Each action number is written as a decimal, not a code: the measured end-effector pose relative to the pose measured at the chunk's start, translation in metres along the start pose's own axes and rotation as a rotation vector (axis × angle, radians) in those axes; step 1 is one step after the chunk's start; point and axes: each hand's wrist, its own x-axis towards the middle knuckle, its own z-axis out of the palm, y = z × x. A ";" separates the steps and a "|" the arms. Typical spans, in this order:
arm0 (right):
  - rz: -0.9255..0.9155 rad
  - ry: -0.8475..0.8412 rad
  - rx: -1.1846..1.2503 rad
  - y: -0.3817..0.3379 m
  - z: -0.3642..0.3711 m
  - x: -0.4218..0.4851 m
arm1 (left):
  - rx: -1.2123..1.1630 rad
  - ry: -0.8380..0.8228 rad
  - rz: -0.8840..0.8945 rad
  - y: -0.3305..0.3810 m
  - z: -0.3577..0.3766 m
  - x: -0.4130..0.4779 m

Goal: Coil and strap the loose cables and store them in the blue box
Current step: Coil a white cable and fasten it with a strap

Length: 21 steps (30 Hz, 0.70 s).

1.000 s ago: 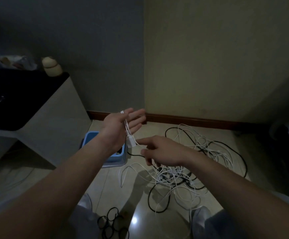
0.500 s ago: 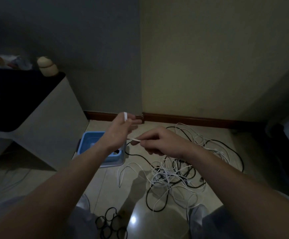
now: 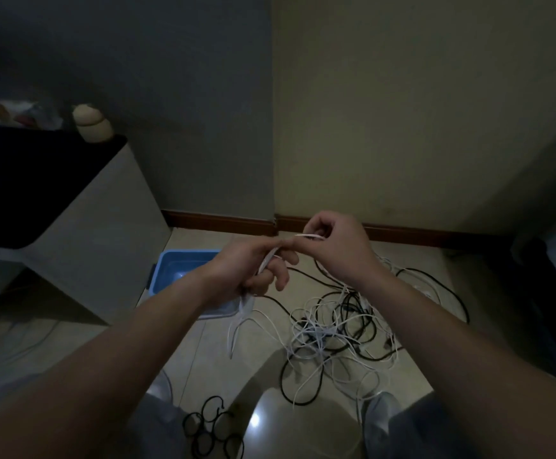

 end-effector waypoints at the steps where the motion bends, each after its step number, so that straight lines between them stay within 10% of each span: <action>1: 0.011 -0.026 0.001 0.001 0.000 0.001 | -0.017 -0.002 0.024 0.001 0.000 -0.001; 13: 0.261 -0.446 0.083 0.003 0.007 -0.005 | -0.566 -0.236 0.091 0.013 -0.012 -0.014; 21: 0.244 -0.563 0.063 0.002 0.020 -0.017 | -0.784 0.194 0.203 0.018 -0.020 -0.008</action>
